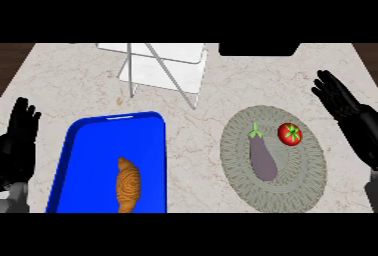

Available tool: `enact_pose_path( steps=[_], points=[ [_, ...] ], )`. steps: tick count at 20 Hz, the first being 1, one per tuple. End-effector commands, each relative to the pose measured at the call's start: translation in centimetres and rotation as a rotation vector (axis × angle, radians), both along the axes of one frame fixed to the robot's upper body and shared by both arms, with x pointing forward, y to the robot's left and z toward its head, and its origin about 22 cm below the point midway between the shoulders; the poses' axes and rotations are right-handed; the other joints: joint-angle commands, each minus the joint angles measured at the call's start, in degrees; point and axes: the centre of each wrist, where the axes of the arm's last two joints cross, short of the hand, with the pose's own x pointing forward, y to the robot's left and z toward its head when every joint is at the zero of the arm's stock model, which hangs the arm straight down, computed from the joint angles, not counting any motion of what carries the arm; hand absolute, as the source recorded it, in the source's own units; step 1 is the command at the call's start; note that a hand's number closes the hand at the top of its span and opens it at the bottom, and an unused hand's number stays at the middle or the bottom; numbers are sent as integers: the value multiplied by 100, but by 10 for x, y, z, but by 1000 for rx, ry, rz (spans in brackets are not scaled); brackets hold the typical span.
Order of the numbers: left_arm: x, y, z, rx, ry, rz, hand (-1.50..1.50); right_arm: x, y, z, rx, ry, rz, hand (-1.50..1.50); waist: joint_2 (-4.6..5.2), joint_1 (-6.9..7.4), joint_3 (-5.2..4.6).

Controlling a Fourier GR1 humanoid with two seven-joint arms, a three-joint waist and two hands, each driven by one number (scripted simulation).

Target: Pick the tomato from the placemat and place it in the tiered shelf

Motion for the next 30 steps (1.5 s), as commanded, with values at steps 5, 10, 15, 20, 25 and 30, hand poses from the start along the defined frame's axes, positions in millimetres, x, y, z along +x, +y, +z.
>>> enact_pose_path(
  steps=[5, 10, 15, 20, 25, 30],
  points=[
    [-21, -32, -34, 66, 211, -275, 0, -8, -100, 14, -257, 40, -513, -150, -10, -343, -36],
    [-26, -57, -52, 45, 315, -435, 0, -26, -132, -48, -213, 196, -839, 150, -3, -211, -16],
    [-16, -63, -43, 43, 306, -464, 0, -17, -131, -72, -67, 88, -547, -150, -56, -47, -21],
    [-12, -68, -56, 45, 322, -461, 0, 9, -99, -28, -171, 112, -370, -150, -71, -66, -34],
    [-9, -70, -56, 47, 322, -470, 0, 16, -61, 8, -386, 310, -252, -150, -77, -53, -50],
    [-11, -83, -57, 51, 325, -474, 0, 20, -59, 46, -891, 342, -352, -150, -65, 63, -62]
  ],
)
